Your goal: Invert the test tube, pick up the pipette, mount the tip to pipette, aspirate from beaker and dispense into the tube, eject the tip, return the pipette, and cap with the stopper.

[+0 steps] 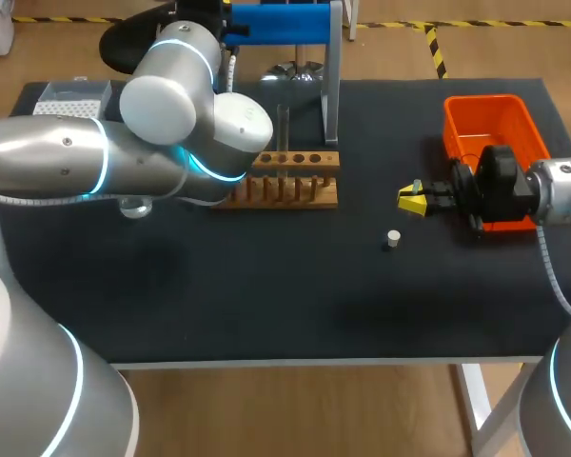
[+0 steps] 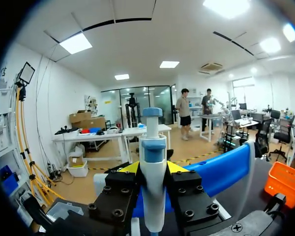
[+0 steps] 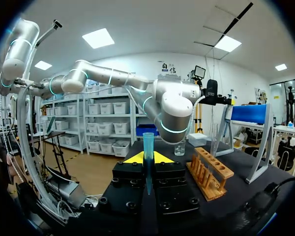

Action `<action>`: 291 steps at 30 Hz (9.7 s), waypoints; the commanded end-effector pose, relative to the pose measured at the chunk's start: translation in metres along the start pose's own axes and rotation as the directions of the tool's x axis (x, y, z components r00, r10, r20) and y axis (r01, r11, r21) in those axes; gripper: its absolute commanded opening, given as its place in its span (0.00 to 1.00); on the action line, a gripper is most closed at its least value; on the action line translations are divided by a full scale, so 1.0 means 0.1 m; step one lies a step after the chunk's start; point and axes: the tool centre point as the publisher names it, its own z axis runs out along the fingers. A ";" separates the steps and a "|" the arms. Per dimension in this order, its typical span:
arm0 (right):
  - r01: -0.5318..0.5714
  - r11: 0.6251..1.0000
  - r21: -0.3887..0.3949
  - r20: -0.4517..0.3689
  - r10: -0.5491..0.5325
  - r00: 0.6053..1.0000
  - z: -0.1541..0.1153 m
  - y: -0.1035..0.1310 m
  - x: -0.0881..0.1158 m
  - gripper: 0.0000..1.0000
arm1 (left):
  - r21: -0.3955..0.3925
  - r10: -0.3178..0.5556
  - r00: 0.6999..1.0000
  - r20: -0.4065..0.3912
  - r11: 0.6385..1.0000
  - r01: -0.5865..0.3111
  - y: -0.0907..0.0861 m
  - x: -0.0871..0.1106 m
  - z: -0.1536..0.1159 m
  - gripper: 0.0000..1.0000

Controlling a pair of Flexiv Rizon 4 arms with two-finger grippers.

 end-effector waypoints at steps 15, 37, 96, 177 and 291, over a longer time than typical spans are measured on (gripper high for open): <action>0.001 1.000 0.001 0.001 -0.001 1.000 0.00 0.00 0.01 0.00 | -0.023 0.041 0.953 -0.299 0.998 -0.051 -0.42 0.32 -0.91 0.00; 0.001 1.000 0.001 0.001 -0.001 1.000 0.00 0.00 0.01 0.00 | -0.024 0.065 0.945 -0.319 0.997 -0.076 -0.46 0.37 -1.08 0.00; 0.001 1.000 0.001 0.001 -0.001 1.000 0.00 0.00 0.01 0.00 | 0.201 0.142 0.554 -0.820 0.978 0.048 -1.08 0.86 -2.18 0.00; 0.001 1.000 0.001 0.001 -0.001 1.000 0.00 0.00 0.01 0.00 | 0.187 0.123 0.418 -0.900 0.975 0.116 -1.36 1.62 -3.20 0.00; -0.001 0.999 0.042 -0.036 0.003 0.999 0.52 0.05 -0.15 0.00 | 0.181 0.138 0.307 -0.942 0.977 0.116 -1.30 1.62 -3.29 0.00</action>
